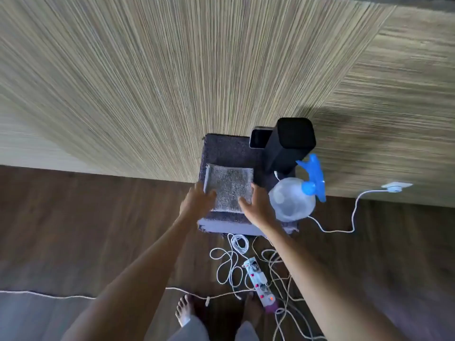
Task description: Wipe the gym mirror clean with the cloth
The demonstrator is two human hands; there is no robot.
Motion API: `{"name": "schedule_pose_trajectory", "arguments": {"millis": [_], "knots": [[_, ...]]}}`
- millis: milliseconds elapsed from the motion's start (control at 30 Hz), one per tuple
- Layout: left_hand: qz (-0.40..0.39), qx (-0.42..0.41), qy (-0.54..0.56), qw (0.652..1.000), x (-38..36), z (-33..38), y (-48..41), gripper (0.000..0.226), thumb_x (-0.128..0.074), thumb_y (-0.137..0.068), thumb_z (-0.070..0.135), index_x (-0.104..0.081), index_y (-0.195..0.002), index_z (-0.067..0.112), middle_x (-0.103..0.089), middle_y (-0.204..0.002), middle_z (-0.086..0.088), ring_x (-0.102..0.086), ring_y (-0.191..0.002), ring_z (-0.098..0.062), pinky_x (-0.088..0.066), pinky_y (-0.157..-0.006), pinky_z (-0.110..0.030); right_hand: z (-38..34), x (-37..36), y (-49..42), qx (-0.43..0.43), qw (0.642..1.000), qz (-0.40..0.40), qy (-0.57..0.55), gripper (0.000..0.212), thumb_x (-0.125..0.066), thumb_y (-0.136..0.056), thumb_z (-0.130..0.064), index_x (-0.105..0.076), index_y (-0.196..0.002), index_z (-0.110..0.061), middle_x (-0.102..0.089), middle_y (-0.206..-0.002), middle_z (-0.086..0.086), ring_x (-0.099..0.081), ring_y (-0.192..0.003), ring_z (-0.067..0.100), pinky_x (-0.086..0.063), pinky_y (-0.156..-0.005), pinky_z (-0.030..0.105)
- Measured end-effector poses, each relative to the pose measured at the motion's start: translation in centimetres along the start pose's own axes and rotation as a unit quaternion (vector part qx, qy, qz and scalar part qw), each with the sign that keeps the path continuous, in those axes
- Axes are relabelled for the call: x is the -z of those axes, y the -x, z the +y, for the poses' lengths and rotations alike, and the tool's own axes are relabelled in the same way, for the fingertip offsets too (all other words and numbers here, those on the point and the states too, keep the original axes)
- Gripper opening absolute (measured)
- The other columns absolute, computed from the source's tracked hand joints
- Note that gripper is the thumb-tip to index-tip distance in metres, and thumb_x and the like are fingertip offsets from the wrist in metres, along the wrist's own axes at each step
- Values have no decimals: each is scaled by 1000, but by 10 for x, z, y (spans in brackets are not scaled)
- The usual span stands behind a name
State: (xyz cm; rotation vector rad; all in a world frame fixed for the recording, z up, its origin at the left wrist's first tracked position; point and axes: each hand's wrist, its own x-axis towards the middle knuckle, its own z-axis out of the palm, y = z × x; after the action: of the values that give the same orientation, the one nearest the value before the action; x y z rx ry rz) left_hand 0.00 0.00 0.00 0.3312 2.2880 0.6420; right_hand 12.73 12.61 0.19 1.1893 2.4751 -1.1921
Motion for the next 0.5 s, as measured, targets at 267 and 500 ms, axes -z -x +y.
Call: {"name": "schedule_pose_trajectory", "arguments": {"millis": [267, 500], "knots": [[50, 41, -71, 995, -24, -5, -27, 49, -56, -96, 38, -41, -129, 5, -54, -127, -15, -57, -116, -35, -46, -100, -49, -5, -23, -47, -95, 993, 52, 55, 45, -56, -99, -23, -39, -134, -1, -39, -138, 24, -51, -119, 41, -46, -86, 43], [-8, 53, -4, 999, -27, -10, -28, 25, -51, -101, 28, -49, -108, 3, -61, -112, -18, -62, -100, -36, -51, -81, -40, -10, -24, -41, -142, 985, -12, -95, 28, -50, -96, -8, -42, -122, 0, -56, -101, 13, -59, -82, 28, -40, -61, 34]]}}
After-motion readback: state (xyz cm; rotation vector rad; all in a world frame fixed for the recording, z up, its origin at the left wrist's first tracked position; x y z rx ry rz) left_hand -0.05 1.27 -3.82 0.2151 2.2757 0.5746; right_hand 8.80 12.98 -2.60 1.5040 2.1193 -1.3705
